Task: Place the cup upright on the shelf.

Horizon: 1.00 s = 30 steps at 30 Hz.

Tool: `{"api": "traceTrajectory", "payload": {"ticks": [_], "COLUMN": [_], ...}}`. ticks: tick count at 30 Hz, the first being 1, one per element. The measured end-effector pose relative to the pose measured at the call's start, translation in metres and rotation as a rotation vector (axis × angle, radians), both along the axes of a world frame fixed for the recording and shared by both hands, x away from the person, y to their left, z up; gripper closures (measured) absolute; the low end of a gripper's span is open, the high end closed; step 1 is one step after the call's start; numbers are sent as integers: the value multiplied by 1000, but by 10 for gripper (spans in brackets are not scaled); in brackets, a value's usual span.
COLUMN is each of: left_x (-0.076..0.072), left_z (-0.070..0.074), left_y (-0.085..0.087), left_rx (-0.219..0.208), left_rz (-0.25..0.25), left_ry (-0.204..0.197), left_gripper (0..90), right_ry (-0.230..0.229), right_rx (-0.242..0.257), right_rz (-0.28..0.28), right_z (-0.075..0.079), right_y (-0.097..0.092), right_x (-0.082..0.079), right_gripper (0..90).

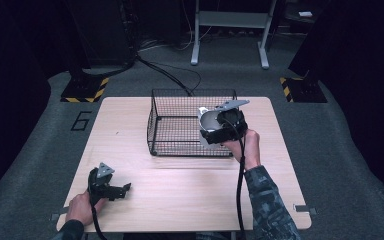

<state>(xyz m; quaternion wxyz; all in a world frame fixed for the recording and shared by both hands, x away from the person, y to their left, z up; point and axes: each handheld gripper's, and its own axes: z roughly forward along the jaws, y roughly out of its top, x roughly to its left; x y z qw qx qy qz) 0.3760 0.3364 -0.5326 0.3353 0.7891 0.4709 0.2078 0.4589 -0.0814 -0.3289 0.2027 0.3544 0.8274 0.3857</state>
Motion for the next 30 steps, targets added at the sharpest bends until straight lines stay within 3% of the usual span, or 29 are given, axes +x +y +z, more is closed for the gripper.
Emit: {"api": "traceTrajectory", "payload": {"ticks": [16, 21, 22, 23, 30], "left_x": [0, 0, 0, 0, 0], "left_z": [0, 0, 0, 0, 0], "left_y": [0, 0, 0, 0, 0], "left_rx": [1, 0, 0, 1, -2], "left_rz": [0, -1, 0, 0, 0], "left_ry": [1, 0, 1, 2, 3], "left_gripper": [1, 1, 1, 1, 1], "right_ry": [22, 35, 13, 38, 36], "right_rx": [12, 4, 1, 1, -1], "right_rz": [-22, -27, -14, -29, -27], "right_z": [-1, -4, -6, -6, -11], "right_y": [8, 10, 10, 11, 12], "right_x": [25, 32, 35, 35, 45], "right_gripper": [64, 64, 64, 64, 64]}}
